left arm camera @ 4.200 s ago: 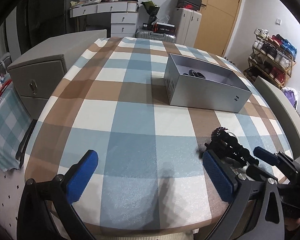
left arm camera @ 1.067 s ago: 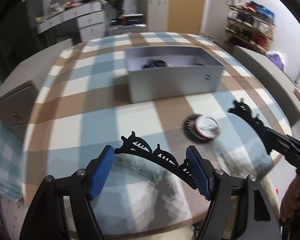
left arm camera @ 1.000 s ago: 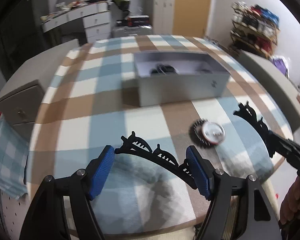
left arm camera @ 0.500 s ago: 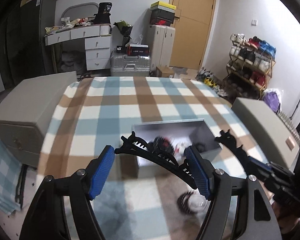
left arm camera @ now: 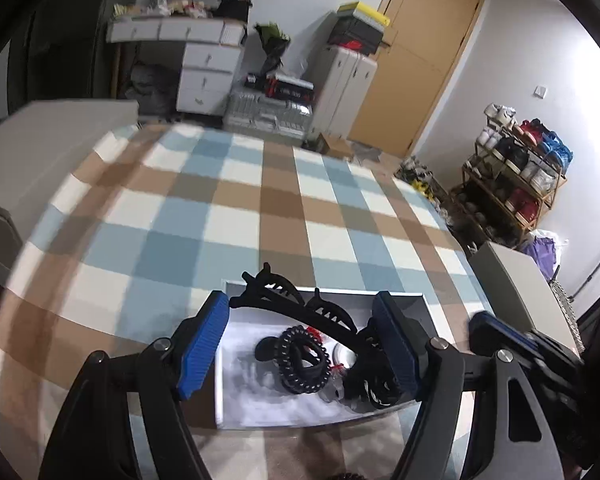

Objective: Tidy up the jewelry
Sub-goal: 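Carry both claw clips into the silver box and open both tools, then grasp the red-rimmed round badge on the table with the right tool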

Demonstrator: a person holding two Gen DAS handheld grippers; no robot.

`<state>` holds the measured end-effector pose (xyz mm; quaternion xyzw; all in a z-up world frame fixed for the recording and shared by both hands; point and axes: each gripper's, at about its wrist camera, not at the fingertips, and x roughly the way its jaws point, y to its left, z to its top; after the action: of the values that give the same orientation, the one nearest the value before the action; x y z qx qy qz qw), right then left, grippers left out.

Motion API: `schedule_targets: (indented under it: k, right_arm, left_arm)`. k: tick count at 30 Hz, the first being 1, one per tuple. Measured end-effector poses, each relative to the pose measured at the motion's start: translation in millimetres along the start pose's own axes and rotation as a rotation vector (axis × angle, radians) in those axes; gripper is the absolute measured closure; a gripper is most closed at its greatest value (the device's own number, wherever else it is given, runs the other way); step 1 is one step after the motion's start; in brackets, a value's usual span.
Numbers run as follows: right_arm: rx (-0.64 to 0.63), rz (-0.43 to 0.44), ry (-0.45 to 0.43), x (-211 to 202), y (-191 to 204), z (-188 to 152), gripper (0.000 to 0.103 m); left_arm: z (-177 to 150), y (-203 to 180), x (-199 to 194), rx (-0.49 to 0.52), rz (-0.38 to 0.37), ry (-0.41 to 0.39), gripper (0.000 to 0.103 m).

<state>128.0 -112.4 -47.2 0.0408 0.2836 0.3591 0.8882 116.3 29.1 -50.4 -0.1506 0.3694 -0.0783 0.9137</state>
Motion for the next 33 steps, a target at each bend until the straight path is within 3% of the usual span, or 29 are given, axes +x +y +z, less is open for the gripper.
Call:
schedule_targets:
  k: [4, 9, 12, 17, 20, 27, 33]
  right_arm:
    - [0.051, 0.01, 0.02, 11.8, -12.3, -7.5, 0.098]
    - [0.102, 0.002, 0.017, 10.9, -20.0, -15.2, 0.095]
    - [0.128, -0.008, -0.001, 3.1, -22.6, -17.3, 0.095]
    - [0.166, -0.038, -0.01, -8.8, -25.2, -21.3, 0.088]
    - [0.176, -0.051, -0.023, -17.7, -23.3, -25.0, 0.078]
    - [0.176, -0.076, -0.057, -38.6, -11.7, -31.5, 0.065]
    - [0.189, -0.083, -0.075, -54.0, -1.9, -40.0, 0.062]
  left_arm:
    - [-4.6, 1.5, 13.2, -0.039, -0.038, 0.056, 0.033]
    - [-6.1, -11.0, 21.9, 0.0, -0.059, 0.123, 0.033]
    - [-7.8, -19.7, 22.0, 0.05, -0.046, 0.152, 0.018]
    - [-11.0, -23.0, 16.7, 0.085, -0.042, 0.172, 0.017]
    - [-11.0, -24.4, 12.0, 0.111, -0.042, 0.171, 0.016]
    - [-11.6, -26.2, -9.5, 0.14, -0.015, 0.122, 0.015]
    - [-16.4, -29.5, -29.2, 0.174, 0.007, 0.075, 0.015]
